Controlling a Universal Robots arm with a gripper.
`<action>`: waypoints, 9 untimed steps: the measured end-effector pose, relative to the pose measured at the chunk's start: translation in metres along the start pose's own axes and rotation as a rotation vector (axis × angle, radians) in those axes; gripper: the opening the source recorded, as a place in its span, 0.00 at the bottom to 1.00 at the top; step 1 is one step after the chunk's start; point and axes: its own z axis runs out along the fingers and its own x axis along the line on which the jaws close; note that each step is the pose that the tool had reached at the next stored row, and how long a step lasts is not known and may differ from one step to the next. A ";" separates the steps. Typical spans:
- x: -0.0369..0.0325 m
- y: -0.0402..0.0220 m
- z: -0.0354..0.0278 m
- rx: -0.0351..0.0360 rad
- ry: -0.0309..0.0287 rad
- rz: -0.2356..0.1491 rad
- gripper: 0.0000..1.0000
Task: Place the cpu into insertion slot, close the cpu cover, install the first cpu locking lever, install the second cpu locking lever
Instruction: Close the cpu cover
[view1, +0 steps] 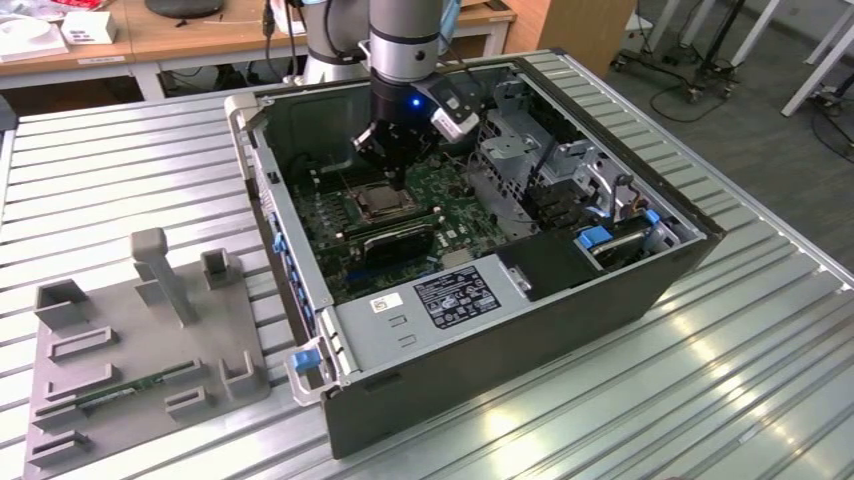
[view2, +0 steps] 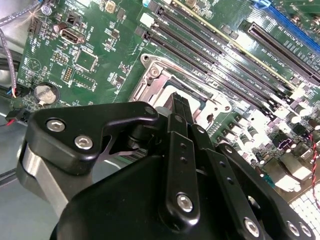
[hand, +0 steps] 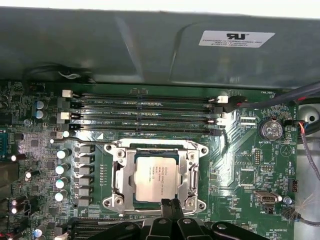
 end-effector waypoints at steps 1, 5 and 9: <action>0.0011 0.0001 0.0003 0.0000 0.0000 0.000 0.11; 0.0083 0.0014 0.0028 0.0001 0.0000 0.000 0.11; 0.0188 0.0037 0.0067 0.0008 0.0001 0.000 0.11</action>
